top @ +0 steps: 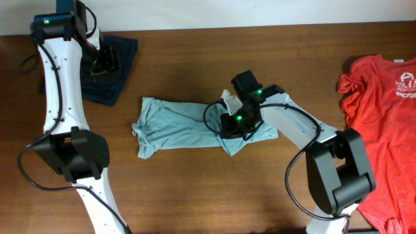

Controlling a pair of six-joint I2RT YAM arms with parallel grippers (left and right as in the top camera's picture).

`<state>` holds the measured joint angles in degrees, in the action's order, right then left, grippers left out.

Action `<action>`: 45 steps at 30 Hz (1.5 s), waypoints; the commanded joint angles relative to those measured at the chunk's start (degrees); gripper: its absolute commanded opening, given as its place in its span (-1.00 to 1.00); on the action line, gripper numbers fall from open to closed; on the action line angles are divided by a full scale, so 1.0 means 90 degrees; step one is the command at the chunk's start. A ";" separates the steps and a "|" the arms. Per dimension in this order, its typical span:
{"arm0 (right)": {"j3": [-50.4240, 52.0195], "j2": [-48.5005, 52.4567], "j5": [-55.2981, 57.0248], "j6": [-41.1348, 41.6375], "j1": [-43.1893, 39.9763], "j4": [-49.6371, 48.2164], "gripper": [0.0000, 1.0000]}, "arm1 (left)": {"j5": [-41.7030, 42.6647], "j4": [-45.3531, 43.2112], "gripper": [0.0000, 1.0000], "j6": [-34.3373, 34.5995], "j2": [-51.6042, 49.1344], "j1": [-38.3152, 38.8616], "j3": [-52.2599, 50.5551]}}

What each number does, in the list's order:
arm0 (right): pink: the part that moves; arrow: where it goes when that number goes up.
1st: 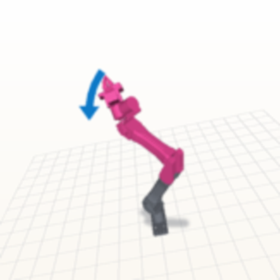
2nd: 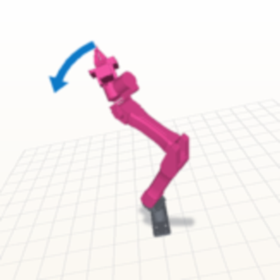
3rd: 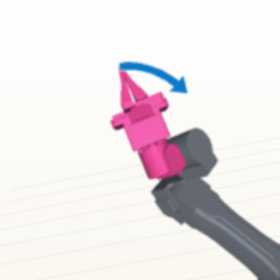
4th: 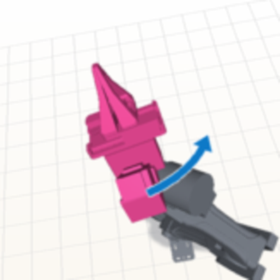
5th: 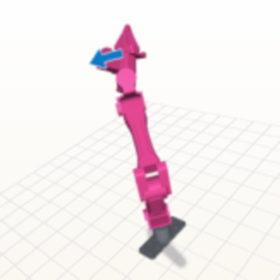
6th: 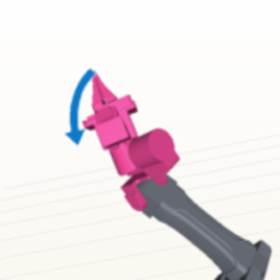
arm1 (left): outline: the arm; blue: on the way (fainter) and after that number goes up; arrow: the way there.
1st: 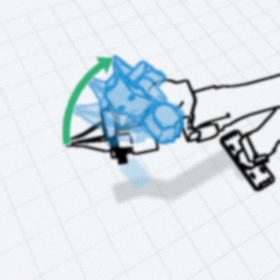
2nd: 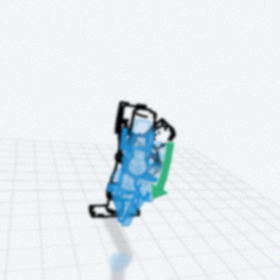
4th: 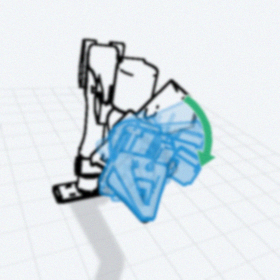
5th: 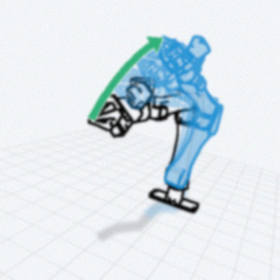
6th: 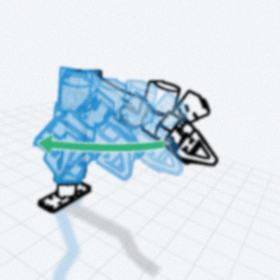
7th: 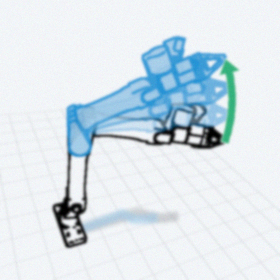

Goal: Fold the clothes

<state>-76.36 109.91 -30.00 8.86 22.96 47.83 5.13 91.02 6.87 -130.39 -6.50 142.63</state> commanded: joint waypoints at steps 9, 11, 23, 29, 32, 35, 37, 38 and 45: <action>-0.0709 -0.0049 -0.0277 -0.0318 -0.0612 0.0245 -0.78 | -0.0049 0.0044 0.53 -0.0036 0.0000 -0.0017 0.0092; -0.0707 -0.0046 -0.0160 -0.0321 -0.0673 0.0206 -0.72 | -0.0049 0.0036 0.98 -0.0036 0.0000 -0.0017 0.0092; -0.0877 -0.0066 0.1127 -0.0602 -0.1583 0.0483 -0.09 | 0.1413 0.0051 -0.99 -0.0177 0.0000 0.0364 0.0073; -0.0899 -0.0066 0.1248 -0.0610 -0.2565 0.0848 0.61 | 0.1416 -0.0080 -0.99 -0.0175 -0.0138 0.1319 -0.0044; -0.0899 -0.0063 0.1632 -0.0612 -0.2997 0.1056 0.75 | 0.1501 -0.0112 -0.98 -0.0175 -0.0403 0.1758 -0.0260; -0.0899 -0.0063 0.1853 -0.0607 -0.3315 0.1168 0.82 | 0.1880 -0.0296 -0.97 -0.0180 -0.0743 0.2081 -0.0597; -0.0899 -0.0063 0.1914 -0.0607 -0.3485 0.1180 0.93 | 0.2127 -0.0459 -0.81 -0.0187 -0.0957 0.2256 -0.0806; -0.0899 -0.0063 0.1911 -0.0607 -0.3551 0.1185 0.98 | 0.2251 -0.0532 -0.68 -0.0206 -0.1069 0.2334 -0.0886; -0.0899 -0.0063 0.1911 -0.0607 -0.3728 0.1183 0.97 | 0.2674 -0.0862 -0.16 -0.0393 -0.1600 0.2686 -0.0986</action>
<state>-83.40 109.89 -13.80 3.20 -10.37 58.35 25.63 84.31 4.60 -144.64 16.78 133.47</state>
